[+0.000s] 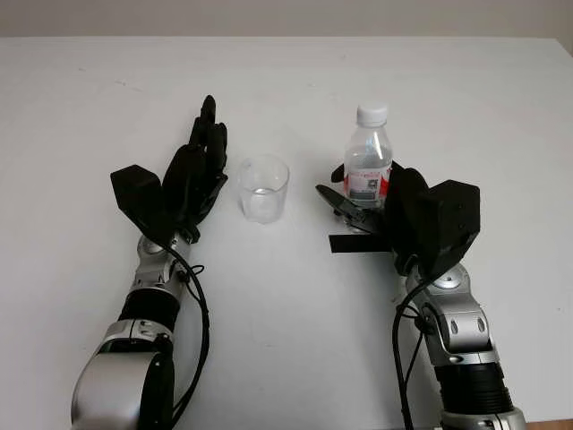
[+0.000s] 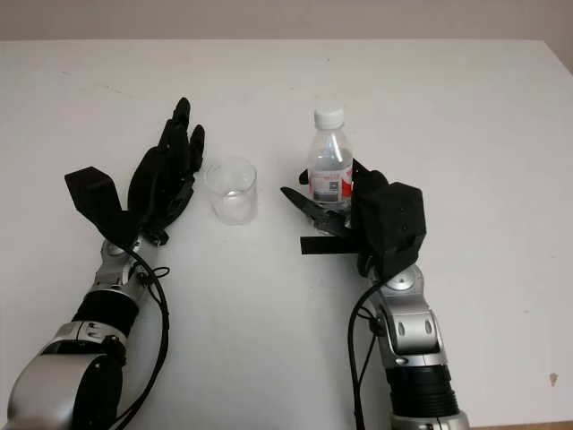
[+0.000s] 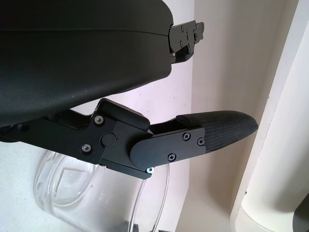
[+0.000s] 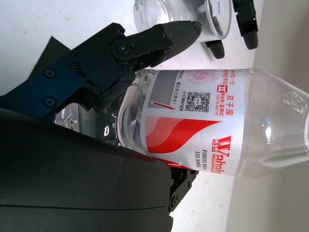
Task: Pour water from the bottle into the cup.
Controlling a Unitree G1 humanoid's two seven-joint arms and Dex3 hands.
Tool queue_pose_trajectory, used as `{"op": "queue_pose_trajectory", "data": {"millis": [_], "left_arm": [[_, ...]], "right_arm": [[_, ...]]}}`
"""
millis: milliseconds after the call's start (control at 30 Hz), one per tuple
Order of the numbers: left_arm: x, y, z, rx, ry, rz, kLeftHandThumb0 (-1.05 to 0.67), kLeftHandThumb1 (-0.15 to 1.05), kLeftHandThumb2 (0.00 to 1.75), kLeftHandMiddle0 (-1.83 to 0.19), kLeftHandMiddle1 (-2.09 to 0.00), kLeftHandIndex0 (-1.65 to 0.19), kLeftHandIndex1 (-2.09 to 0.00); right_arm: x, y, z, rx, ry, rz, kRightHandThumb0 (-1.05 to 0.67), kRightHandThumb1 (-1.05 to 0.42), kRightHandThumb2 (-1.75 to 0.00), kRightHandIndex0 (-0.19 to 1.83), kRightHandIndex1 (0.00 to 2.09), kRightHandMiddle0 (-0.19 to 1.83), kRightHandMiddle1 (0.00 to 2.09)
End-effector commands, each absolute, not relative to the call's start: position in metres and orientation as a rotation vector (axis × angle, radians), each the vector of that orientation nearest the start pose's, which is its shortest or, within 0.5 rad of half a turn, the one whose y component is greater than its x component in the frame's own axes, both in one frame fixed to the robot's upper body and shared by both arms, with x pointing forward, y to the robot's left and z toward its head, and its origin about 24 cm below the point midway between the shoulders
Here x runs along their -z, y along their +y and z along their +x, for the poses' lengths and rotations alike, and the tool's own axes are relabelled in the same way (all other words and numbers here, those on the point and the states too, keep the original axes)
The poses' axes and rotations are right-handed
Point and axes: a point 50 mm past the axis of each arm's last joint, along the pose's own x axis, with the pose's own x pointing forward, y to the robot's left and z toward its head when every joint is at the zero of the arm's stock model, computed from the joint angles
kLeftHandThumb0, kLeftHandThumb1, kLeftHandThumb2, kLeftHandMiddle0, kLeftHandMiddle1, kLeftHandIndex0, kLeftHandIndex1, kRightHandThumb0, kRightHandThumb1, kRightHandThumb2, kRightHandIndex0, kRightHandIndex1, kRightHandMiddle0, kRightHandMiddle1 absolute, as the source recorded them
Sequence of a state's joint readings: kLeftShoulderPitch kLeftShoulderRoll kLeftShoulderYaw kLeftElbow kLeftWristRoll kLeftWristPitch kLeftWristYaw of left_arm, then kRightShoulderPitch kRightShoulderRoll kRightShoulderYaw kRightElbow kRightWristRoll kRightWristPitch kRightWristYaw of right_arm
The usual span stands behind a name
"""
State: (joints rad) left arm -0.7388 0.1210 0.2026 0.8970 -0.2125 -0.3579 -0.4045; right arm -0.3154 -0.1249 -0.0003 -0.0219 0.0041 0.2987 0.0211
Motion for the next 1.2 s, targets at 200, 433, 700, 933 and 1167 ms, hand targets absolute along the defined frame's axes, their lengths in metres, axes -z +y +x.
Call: {"op": "queue_pose_trajectory", "data": {"millis": [200,433,700,933,1167], "left_arm": [[-0.095,0.160,0.372,0.303,-0.201,-0.122,-0.86,1.05,0.66,0.19,0.00,0.19,0.00],[-0.095,0.163,0.371,0.322,-0.208,-0.107,-0.84,1.05,0.70,0.19,0.00,0.19,0.00],[-0.096,0.165,0.371,0.327,-0.208,-0.106,-0.84,1.05,0.67,0.19,0.00,0.19,0.00],[-0.095,0.166,0.372,0.329,-0.207,-0.107,-0.86,1.05,0.67,0.19,0.00,0.19,0.00],[-0.096,0.166,0.372,0.330,-0.212,-0.111,-0.86,1.05,0.64,0.19,0.00,0.19,0.00]], "right_arm": [[-0.095,-0.150,0.302,-0.050,-0.046,-0.151,-0.44,-1.05,-0.34,0.61,2.09,0.56,2.09],[-0.091,-0.154,0.297,-0.046,-0.058,-0.157,-0.51,-1.05,-0.28,0.45,2.09,0.48,2.09],[-0.093,-0.161,0.289,-0.060,-0.053,-0.189,-0.67,-1.04,-0.07,-0.16,2.08,0.24,2.07],[-0.095,-0.167,0.281,-0.075,-0.088,-0.259,-0.66,-1.00,-0.05,-0.19,1.50,-0.07,1.84],[-0.096,-0.173,0.277,-0.080,-0.138,-0.334,-0.69,-0.95,-0.05,-0.19,0.92,-0.17,1.25]]}}
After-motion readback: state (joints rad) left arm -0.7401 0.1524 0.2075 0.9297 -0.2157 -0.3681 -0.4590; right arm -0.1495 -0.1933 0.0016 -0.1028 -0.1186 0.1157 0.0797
